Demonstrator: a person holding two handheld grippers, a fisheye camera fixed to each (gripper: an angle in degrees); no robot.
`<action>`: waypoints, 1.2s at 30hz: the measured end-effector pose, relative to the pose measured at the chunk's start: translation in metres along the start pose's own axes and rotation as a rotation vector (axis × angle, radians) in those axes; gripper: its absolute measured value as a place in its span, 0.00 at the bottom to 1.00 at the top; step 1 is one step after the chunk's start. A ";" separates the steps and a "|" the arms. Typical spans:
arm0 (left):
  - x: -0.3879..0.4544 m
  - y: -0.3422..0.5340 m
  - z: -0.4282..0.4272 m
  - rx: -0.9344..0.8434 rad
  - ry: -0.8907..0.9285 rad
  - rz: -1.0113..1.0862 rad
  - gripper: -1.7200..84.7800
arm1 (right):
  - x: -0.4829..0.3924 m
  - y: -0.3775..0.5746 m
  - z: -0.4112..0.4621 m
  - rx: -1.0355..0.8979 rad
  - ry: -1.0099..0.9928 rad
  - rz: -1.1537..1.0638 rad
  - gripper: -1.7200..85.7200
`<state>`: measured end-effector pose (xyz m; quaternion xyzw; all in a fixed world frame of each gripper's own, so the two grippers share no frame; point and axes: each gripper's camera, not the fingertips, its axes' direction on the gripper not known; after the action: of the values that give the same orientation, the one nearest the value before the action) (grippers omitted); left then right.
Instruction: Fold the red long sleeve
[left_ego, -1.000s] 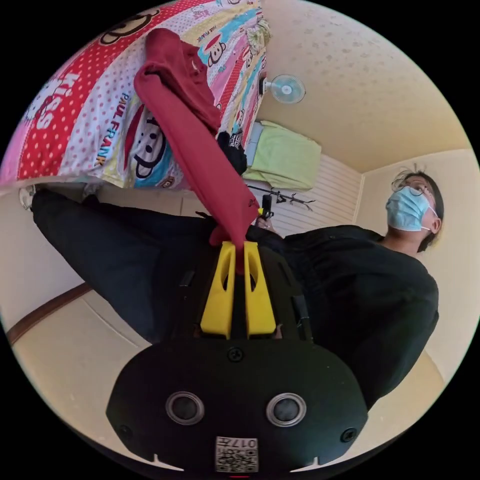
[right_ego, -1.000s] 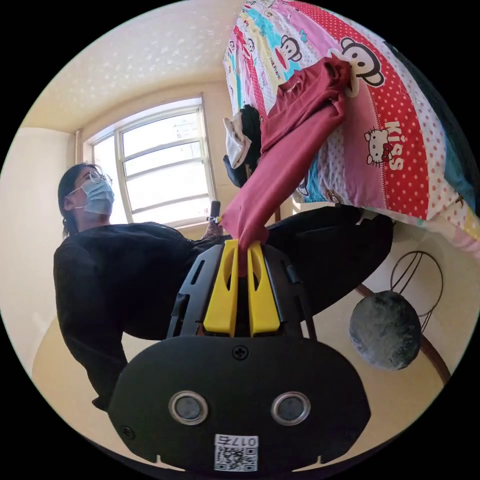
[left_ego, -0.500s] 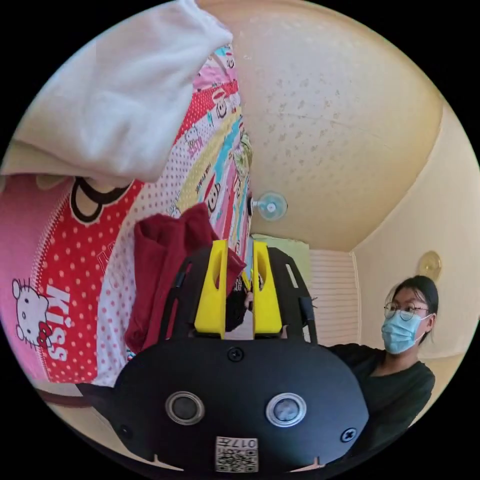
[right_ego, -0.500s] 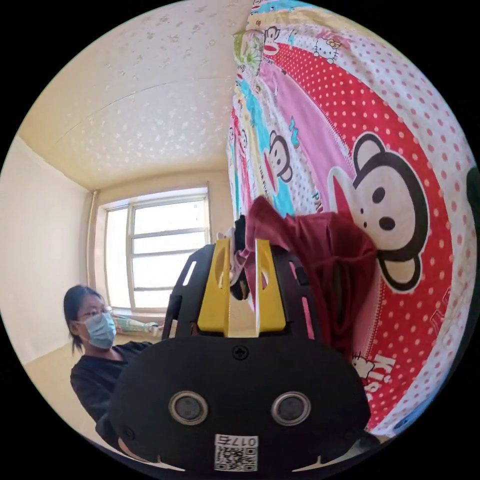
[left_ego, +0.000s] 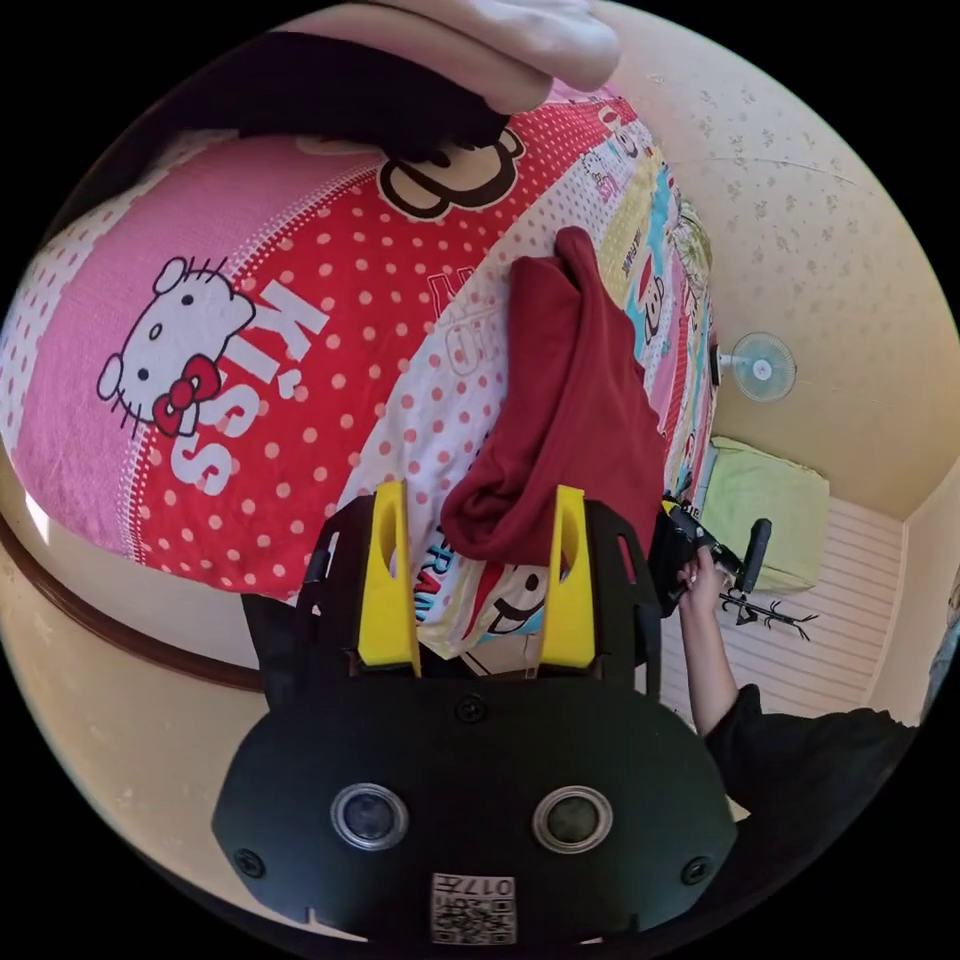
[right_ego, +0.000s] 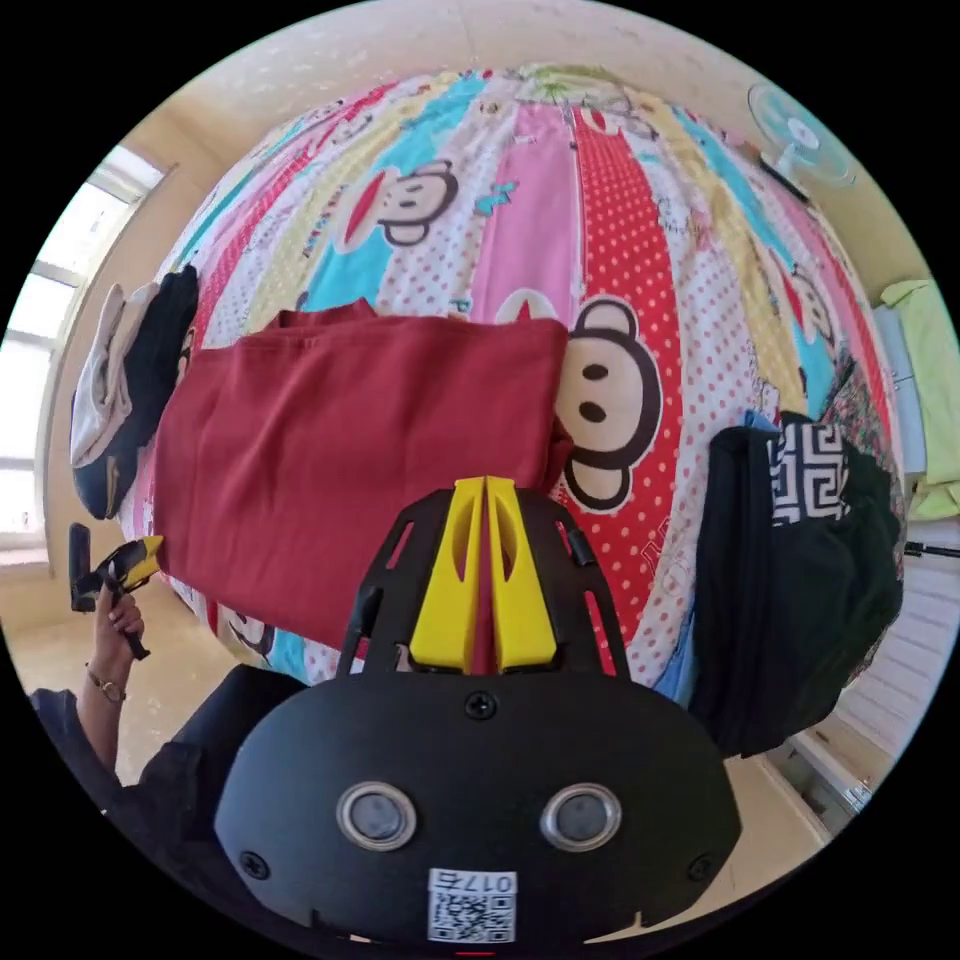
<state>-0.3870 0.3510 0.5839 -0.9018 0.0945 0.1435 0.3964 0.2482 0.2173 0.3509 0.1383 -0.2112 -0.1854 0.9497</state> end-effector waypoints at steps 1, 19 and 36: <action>0.000 0.001 0.002 -0.005 -0.002 -0.003 0.24 | -0.012 0.004 -0.004 0.035 -0.029 -0.018 0.03; 0.239 0.053 0.093 -0.210 0.162 0.758 0.09 | 0.023 0.166 0.001 -0.062 -0.459 0.171 0.03; 0.107 0.056 0.205 -0.325 0.063 0.248 0.30 | 0.191 0.321 0.004 0.088 -1.278 0.856 0.20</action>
<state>-0.3404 0.4597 0.3774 -0.9394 0.1929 0.1764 0.2217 0.5014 0.4248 0.5309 -0.0516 -0.7609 0.1628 0.6259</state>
